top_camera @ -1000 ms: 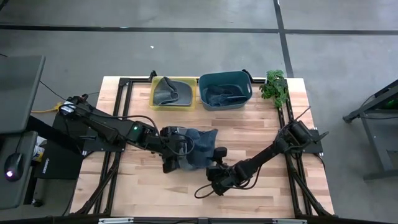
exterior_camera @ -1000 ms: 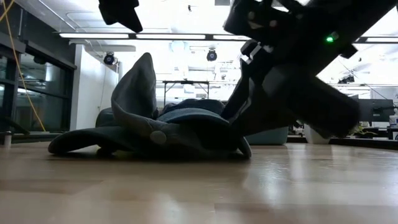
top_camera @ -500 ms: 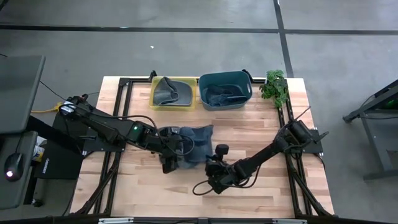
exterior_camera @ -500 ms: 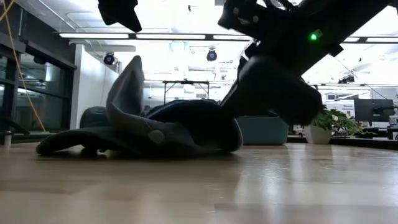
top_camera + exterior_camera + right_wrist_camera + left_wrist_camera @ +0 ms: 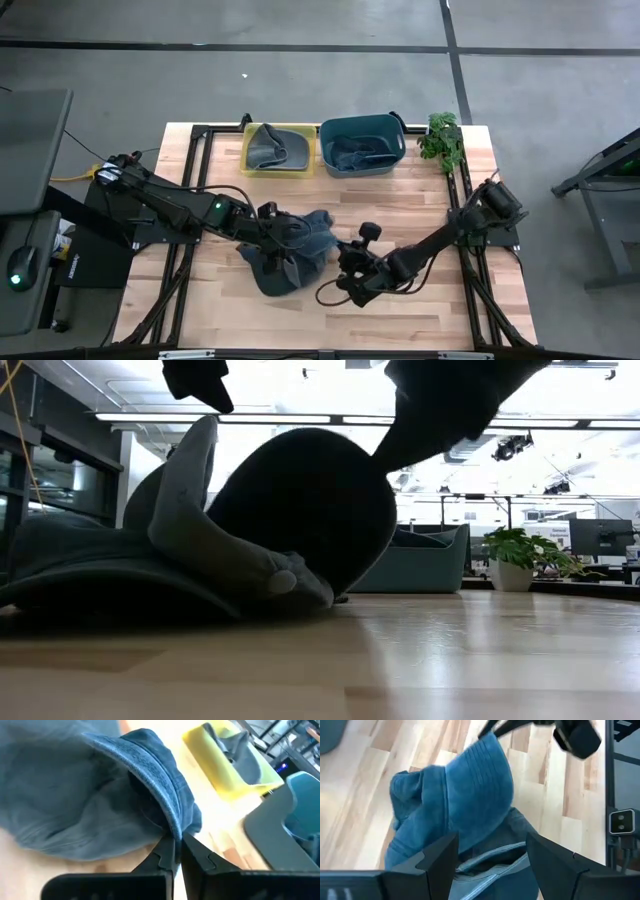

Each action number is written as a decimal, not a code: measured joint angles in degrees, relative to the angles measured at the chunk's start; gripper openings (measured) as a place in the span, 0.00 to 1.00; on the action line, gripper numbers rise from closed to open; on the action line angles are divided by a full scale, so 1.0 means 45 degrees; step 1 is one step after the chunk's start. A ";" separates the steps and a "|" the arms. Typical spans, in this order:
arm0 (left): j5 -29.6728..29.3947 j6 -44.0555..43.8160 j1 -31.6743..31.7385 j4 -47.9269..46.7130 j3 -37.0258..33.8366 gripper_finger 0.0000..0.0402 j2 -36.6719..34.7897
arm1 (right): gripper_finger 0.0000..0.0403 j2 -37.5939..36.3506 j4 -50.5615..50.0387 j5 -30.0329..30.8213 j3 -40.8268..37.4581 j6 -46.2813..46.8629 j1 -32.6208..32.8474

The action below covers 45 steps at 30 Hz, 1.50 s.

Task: Pick & Place hat
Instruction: Put the right blue cap into the blue bin

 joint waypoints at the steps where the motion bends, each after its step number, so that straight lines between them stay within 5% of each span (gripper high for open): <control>1: -0.0042 0.0019 0.0000 -0.0003 0.0004 0.57 0.0000 | 0.01 -0.0189 -0.0269 0.0001 -0.0002 0.0154 -0.0064; 8: -0.0428 0.0660 0.0000 -0.0029 -0.0001 0.57 -0.0042 | 0.01 -0.1430 -0.2262 -0.0009 -0.0010 0.1622 -0.0434; 23: -0.3830 0.1291 0.0382 -0.0679 -0.0001 0.57 -0.1069 | 0.01 -0.5783 -0.6188 -0.1482 -0.0010 0.6724 -0.0697; 37: -0.1151 0.3079 0.3268 0.2905 0.0009 0.57 -0.0712 | 0.01 -0.9978 -0.8063 -0.1835 -0.0063 0.7531 -0.0701; 45: 0.2299 0.2886 0.5326 0.6524 -0.0017 0.57 0.0595 | 0.01 -1.2126 -0.8496 -0.1976 -0.0063 0.6704 -0.0701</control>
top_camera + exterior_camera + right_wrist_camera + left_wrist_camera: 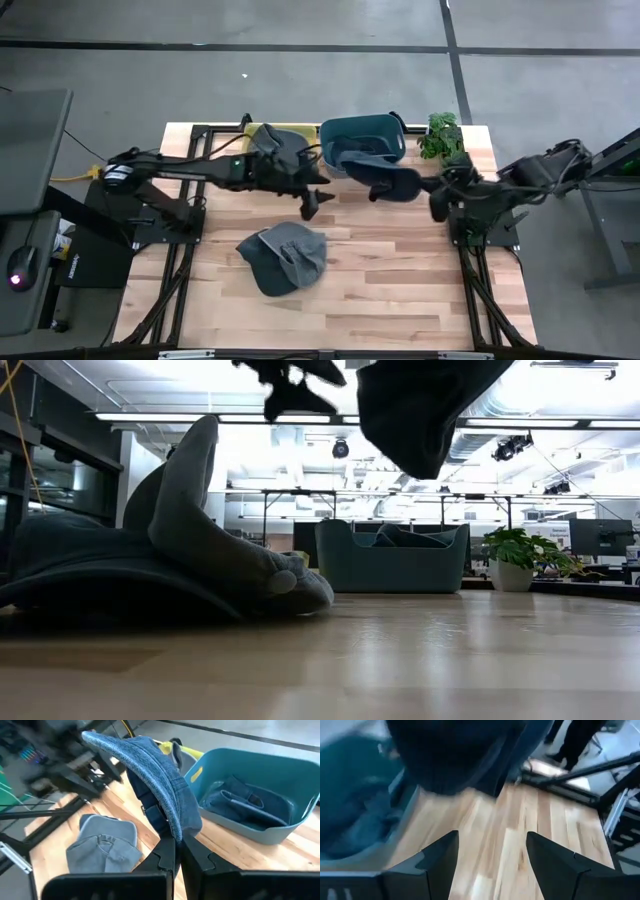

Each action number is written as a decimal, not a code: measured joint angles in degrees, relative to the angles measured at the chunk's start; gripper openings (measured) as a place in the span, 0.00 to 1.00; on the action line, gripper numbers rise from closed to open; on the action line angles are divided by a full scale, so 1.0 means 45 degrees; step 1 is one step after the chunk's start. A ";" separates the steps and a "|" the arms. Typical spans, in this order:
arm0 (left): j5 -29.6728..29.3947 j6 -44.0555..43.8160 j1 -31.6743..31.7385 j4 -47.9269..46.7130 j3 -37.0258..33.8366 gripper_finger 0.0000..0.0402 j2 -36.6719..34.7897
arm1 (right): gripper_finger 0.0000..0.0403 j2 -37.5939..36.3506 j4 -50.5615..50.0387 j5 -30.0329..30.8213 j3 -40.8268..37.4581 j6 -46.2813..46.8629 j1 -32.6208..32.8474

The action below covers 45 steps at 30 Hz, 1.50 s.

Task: Pick & Place hat
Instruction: Put the right blue cap into the blue bin

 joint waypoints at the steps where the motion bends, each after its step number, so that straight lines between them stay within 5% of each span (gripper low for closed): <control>1: 0.0340 -0.0147 0.0184 0.0448 -0.0023 0.57 0.0202 | 0.01 -0.0248 -0.0025 -0.0004 0.0000 -0.0156 0.0000; 10: 0.2160 -0.1781 0.1525 0.4794 0.0027 0.57 0.2095 | 0.01 -0.2218 -0.0958 0.0017 0.0000 -0.0930 0.0000; 25: 0.2743 -0.4101 0.2282 1.2267 0.0147 0.57 0.4852 | 0.01 -0.4923 -0.1389 -0.0406 0.0000 -0.2198 0.0000; 45: 0.4402 -0.3974 0.2328 1.1745 0.4266 0.57 0.7184 | 0.01 -0.5135 -0.0852 -0.0699 0.0000 -0.2278 0.0002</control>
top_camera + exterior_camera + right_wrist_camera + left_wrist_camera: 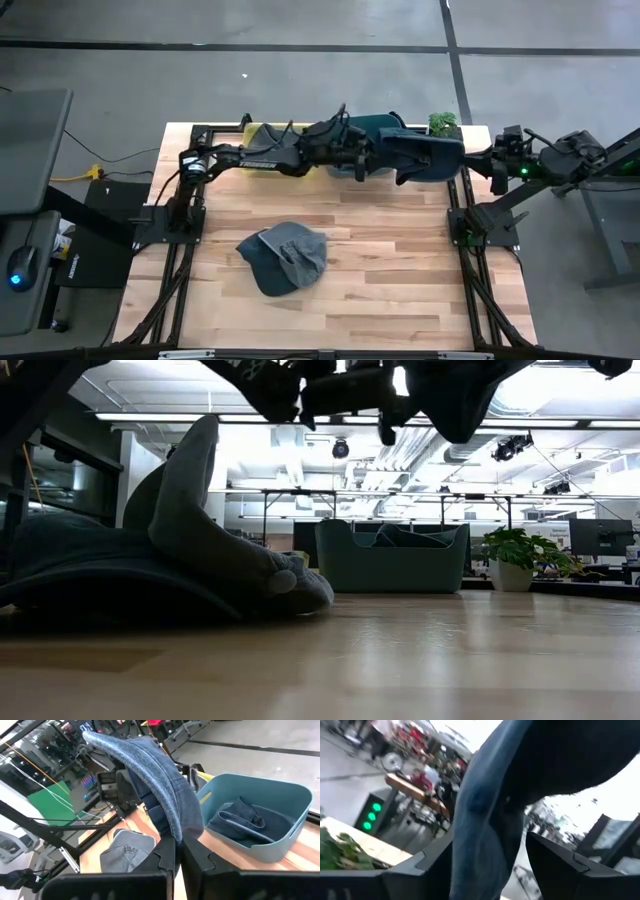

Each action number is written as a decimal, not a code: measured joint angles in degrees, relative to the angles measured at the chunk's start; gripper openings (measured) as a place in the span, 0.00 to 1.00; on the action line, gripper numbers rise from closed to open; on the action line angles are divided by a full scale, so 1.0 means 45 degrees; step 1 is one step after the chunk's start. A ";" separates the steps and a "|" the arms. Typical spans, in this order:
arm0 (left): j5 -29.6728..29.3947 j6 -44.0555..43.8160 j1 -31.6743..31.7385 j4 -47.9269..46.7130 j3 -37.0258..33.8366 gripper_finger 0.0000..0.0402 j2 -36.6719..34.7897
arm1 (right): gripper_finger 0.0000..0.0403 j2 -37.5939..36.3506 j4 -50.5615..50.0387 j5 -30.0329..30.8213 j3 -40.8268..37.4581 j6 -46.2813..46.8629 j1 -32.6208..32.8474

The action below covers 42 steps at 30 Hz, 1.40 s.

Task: Pick & Place hat
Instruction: Put the right blue cap into the blue bin

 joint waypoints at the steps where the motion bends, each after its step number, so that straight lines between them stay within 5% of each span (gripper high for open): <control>1: 0.0064 -0.0006 -0.0009 -0.0124 0.0139 0.57 0.0012 | 0.01 0.0000 0.0004 0.0049 0.0000 -0.0003 0.0000; 13: -0.0316 -0.0006 -0.0107 -0.0658 0.1026 0.52 0.0300 | 0.01 0.0005 0.0176 0.0566 0.0000 -0.0014 0.0003; 23: -0.0913 -0.0461 -0.0078 -0.1073 0.0976 0.04 0.0337 | 0.01 0.0005 0.0889 0.0699 0.0000 -0.0949 0.0003; 42: -0.1752 -0.2364 0.0835 -0.2405 0.0971 0.00 0.0342 | 0.28 -0.0019 0.0519 0.0536 0.0005 -0.2444 0.0003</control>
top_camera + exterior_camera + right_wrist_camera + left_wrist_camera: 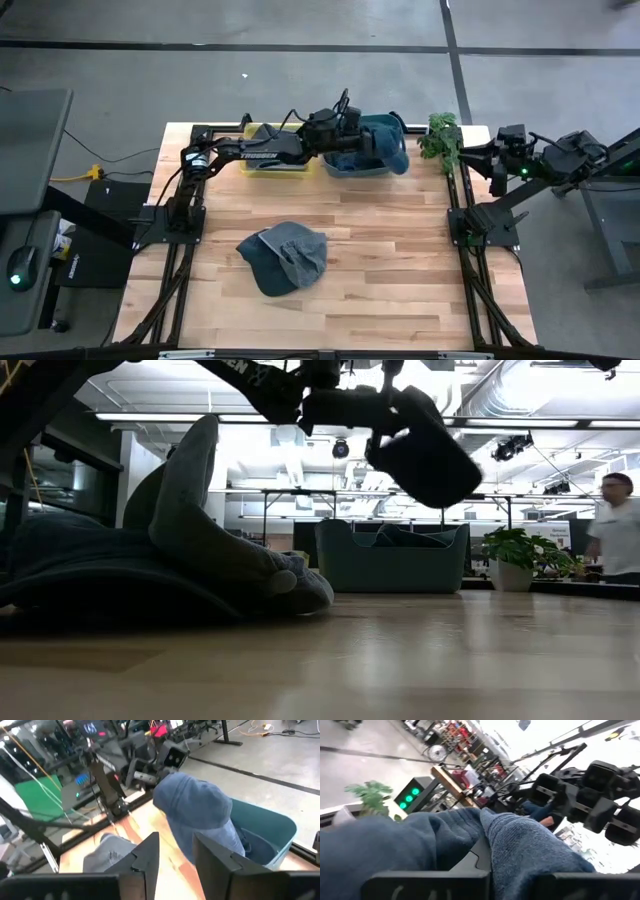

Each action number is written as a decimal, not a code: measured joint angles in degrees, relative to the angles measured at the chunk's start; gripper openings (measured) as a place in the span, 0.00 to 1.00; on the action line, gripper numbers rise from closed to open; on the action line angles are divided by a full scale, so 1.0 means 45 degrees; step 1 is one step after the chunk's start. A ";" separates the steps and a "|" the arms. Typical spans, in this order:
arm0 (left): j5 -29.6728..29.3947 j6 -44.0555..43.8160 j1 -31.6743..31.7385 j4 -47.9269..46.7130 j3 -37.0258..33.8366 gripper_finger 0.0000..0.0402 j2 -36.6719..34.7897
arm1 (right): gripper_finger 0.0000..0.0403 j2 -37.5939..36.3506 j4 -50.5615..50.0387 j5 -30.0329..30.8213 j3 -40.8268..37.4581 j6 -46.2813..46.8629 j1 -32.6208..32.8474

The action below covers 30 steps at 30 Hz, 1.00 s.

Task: Pick & Place hat
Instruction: Put the right blue cap into the blue bin

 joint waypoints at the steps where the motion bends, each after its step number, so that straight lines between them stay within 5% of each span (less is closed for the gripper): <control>1: 0.0018 -0.0046 0.0081 -0.0141 0.0000 0.00 -0.0013 | 0.29 0.0000 -0.0221 -0.0065 0.0000 0.0092 0.0000; 9: -0.0046 -0.1668 0.0336 -0.1182 -0.0039 0.00 -0.0629 | 0.29 0.0030 -0.2469 -0.0636 0.0000 0.0725 0.0000; 21: 0.0716 -0.2936 0.0418 -0.1145 0.1218 0.00 -0.1132 | 0.29 0.2129 -0.2553 -0.0149 0.0000 -0.8335 -0.0004; 30: 0.1255 -0.2403 0.0413 -0.2222 0.2347 0.00 -0.1086 | 0.33 0.3752 -0.2544 0.1947 0.0000 -0.9221 0.0000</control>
